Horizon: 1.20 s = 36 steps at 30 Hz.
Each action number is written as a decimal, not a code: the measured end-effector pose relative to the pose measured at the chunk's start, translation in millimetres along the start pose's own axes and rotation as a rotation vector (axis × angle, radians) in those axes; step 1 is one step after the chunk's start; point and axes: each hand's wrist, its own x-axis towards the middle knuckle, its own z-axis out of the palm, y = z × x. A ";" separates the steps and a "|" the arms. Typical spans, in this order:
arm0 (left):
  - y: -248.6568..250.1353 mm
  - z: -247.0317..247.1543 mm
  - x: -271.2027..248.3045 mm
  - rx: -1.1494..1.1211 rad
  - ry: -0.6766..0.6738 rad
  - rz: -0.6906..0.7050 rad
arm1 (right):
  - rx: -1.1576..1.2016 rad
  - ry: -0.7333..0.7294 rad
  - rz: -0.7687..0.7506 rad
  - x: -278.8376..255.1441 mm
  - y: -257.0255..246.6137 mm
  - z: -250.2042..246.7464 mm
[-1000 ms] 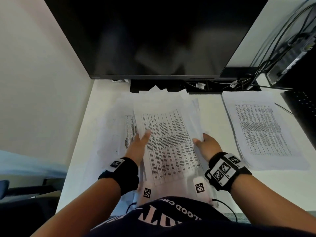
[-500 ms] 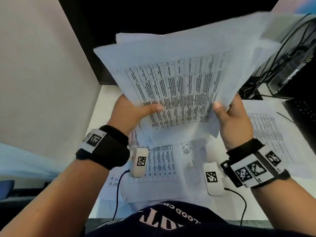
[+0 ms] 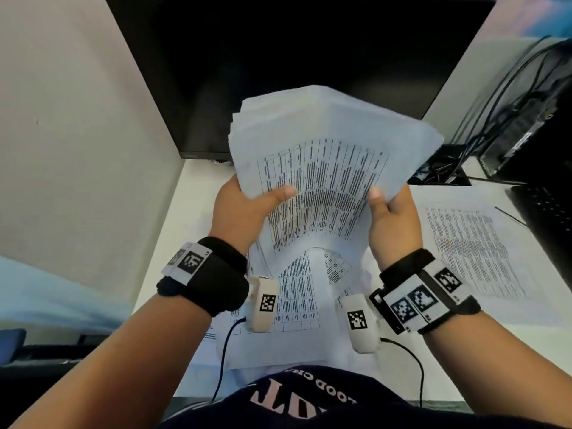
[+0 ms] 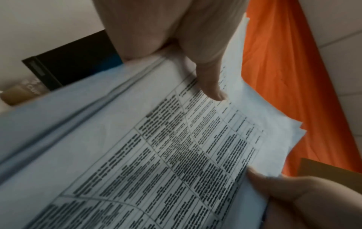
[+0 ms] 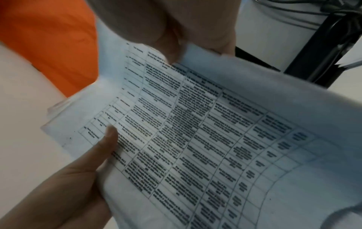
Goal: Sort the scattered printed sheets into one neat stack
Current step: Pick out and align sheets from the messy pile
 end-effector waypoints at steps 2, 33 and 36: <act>2.7 2.1 -1.0 -0.034 0.002 0.022 | 0.038 0.025 -0.050 -1.4 -3.2 -1.3; -43.6 3.1 17.1 -0.036 -0.084 -0.174 | -0.077 -0.100 0.044 21.5 13.5 -22.1; -43.8 5.8 17.5 0.010 -0.154 -0.190 | -0.069 -0.100 0.112 13.3 24.0 -21.1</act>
